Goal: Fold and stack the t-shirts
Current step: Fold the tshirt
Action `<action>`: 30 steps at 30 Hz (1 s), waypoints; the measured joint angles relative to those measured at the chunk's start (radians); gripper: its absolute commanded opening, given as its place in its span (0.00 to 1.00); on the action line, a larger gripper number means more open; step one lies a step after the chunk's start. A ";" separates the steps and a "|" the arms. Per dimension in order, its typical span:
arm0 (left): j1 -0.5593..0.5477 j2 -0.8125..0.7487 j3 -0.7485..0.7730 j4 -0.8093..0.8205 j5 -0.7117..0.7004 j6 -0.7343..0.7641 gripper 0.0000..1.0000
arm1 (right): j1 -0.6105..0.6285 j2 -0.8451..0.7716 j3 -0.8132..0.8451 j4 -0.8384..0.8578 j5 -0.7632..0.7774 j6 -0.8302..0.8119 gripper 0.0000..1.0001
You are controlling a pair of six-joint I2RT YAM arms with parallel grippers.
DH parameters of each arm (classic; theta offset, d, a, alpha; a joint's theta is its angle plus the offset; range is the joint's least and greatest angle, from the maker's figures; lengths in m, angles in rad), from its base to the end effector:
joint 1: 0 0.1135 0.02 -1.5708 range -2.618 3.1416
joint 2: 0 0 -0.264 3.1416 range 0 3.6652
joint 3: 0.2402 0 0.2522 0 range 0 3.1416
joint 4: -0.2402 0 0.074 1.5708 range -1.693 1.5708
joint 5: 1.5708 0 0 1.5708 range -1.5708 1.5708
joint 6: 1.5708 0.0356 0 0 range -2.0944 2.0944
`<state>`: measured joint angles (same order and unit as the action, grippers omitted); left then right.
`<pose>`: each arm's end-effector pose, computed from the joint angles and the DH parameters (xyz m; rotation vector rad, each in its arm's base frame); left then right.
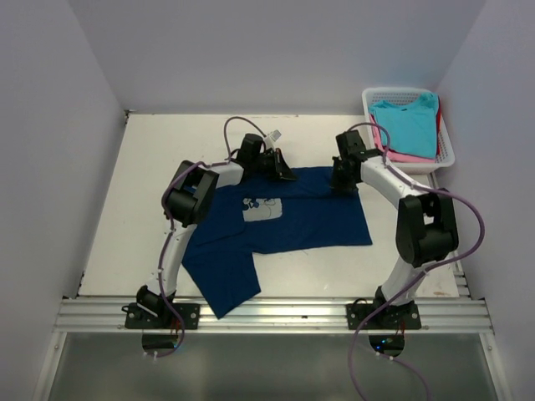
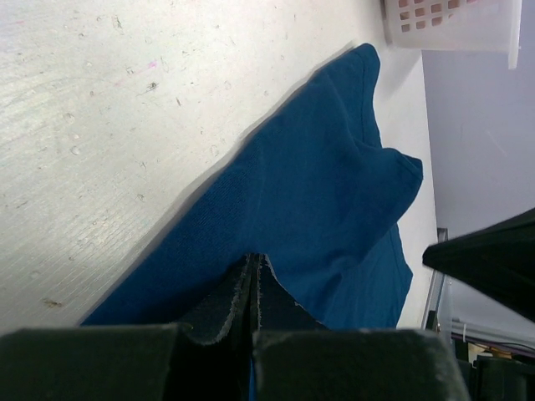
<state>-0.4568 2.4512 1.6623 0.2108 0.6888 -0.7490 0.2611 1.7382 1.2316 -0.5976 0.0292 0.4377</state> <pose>0.4600 -0.2513 0.0946 0.1078 2.3534 -1.3935 0.3448 0.0910 0.2095 0.2463 2.6763 0.1817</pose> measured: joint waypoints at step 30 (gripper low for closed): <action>0.013 -0.009 -0.032 0.029 0.018 0.001 0.00 | -0.053 0.083 -0.065 0.020 0.223 0.026 0.00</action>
<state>-0.4435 2.4420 1.6302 0.2398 0.7071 -0.7483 0.2085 1.8214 1.1664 -0.5774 0.2523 0.4637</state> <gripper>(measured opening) 0.005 0.007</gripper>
